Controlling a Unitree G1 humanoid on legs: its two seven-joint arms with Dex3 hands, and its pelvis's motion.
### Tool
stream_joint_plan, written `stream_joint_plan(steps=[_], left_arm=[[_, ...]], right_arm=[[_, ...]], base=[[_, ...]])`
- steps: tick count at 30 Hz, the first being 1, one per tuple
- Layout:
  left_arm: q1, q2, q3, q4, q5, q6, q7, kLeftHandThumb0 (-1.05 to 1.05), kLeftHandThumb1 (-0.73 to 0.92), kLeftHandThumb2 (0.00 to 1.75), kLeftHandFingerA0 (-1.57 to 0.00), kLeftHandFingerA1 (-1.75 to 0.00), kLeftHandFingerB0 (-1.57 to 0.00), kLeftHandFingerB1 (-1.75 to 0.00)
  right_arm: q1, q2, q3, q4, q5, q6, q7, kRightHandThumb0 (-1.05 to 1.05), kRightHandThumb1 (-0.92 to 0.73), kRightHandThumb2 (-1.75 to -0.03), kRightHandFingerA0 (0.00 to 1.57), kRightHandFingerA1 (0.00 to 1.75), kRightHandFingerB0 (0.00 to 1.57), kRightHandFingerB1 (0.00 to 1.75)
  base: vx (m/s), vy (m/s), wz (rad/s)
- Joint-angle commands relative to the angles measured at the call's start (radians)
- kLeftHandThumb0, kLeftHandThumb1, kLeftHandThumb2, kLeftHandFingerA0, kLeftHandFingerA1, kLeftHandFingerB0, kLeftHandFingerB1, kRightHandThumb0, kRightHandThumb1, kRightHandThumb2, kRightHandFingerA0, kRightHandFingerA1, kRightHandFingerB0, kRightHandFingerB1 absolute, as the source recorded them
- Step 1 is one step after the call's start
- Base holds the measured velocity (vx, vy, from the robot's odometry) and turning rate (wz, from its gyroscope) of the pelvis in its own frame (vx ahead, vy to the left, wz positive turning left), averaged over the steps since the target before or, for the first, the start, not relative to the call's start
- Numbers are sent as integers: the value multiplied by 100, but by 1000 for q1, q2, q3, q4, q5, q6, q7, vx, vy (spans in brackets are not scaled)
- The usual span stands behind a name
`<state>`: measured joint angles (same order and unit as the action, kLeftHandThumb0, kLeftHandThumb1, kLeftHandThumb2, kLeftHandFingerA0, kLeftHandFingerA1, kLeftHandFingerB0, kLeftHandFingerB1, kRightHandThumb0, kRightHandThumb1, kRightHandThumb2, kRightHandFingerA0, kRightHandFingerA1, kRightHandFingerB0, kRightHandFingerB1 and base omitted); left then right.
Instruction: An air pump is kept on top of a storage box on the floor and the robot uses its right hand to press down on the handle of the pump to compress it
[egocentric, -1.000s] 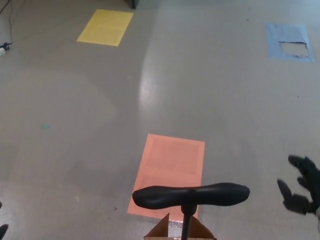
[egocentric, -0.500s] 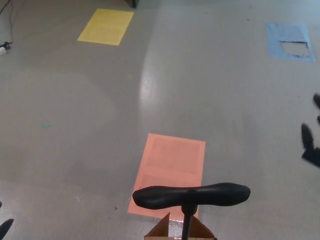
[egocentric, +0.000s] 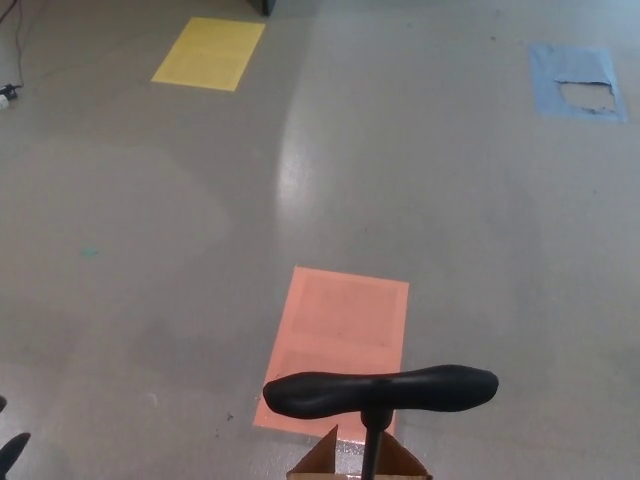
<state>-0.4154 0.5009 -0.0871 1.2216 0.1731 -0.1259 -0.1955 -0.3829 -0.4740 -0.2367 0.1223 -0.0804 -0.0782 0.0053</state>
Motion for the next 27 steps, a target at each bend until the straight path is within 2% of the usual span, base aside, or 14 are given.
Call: stream_joint_plan(steps=[1, 3, 4, 5, 8, 9, 12, 16, 21, 22, 24, 25, 26, 27], left_arm=[[-28, 58, 32, 30, -16, -38, -71, -68, 67, 97, -3, -42, 0, -32], [-26, 57, 32, 28, -17, -40, -72, -67, 66, 97, -3, -42, -2, -33], [-21, 59, 36, 29, -21, -55, -80, -68, 68, 100, -3, -43, -2, -32], [-20, 62, 32, 29, -17, -58, -82, -68, 70, 102, -3, -42, -2, -29], [-31, 63, 28, 31, -12, -44, -78, -69, 68, 100, -3, -44, -2, -30], [-32, 62, 30, 30, -14, -46, -78, -69, 66, 98, -10, -47, 0, -32], [-34, 59, 29, 28, -13, -53, -76, -68, 67, 98, -3, -44, 0, -31], [-35, 57, 48, 25, -33, -58, -87, -67, 65, 97, -3, -44, 0, -32], [-37, 68, 33, 16, -16, -54, -98, -68, 67, 99, -2, -44, -2, -33], [-36, 69, 30, 15, -12, -61, -96, -69, 67, 99, -10, -48, 0, -35], [-37, 67, 27, 21, -9, -60, -95, -70, 70, 100, -3, -44, 0, -32], [-38, 64, 27, 25, -7, -53, -92, -70, 68, 99, -9, -46, -1, -33], [-39, 62, 23, 29, -1, -48, -84, -68, 67, 99, -11, -47, 0, -33], [-40, 61, 22, 31, 1, -46, -80, -68, 67, 99, -11, -47, 0, -33]], right_arm=[[-373, -457, 13, -840, 543, 331, 420, -87, -79, -118, 0, 12, 0, 11], [-379, -436, 42, -843, 535, 295, 444, -89, -81, -118, 0, 10, 0, 10], [-392, -445, 56, -857, 548, 310, 459, -86, -92, -68, 0, 3, 0, 7], [-407, -431, 80, -865, 559, 316, 467, -88, -74, -111, 0, 9, 0, 9], [-451, -394, 146, -898, 573, 358, 482, -87, -71, -109, 0, 11, 0, 10], [-464, -385, 163, -908, 562, 370, 481, -87, -70, -108, 0, 12, 0, 11], [-501, -323, 246, -933, 490, 394, 475, -88, -71, -110, 0, 13, 0, 12], [-524, -245, 348, -954, 388, 409, 472, -92, -76, -112, 0, 11, 0, 9], [-546, -207, 422, -963, 351, 444, 493, -92, -78, -113, 0, 11, 0, 8], [-550, -199, 440, -963, 342, 446, 500, -92, -80, -115, 0, 10, 0, 8], [-564, -186, 488, -965, 328, 459, 526, -87, -79, -117, 0, 14, 0, 12], [-574, -187, 503, -969, 327, 471, 537, -90, -76, -100, 0, 0, 0, 1], [-587, -188, 515, -976, 324, 485, 543, -89, -81, -118, 0, 11, 0, 10], [-592, -187, 521, -980, 322, 493, 544, -89, -81, -118, 0, 11, 0, 10]], base=[[0, 0, 0], [0, 0, 0], [0, 0, 0], [0, 0, 0], [0, 0, 0], [0, 0, 0], [0, 0, 0], [0, 0, 0], [0, 0, 0], [0, 0, 0], [0, 0, 0], [0, 0, 0], [0, 0, 0], [0, 0, 0]])
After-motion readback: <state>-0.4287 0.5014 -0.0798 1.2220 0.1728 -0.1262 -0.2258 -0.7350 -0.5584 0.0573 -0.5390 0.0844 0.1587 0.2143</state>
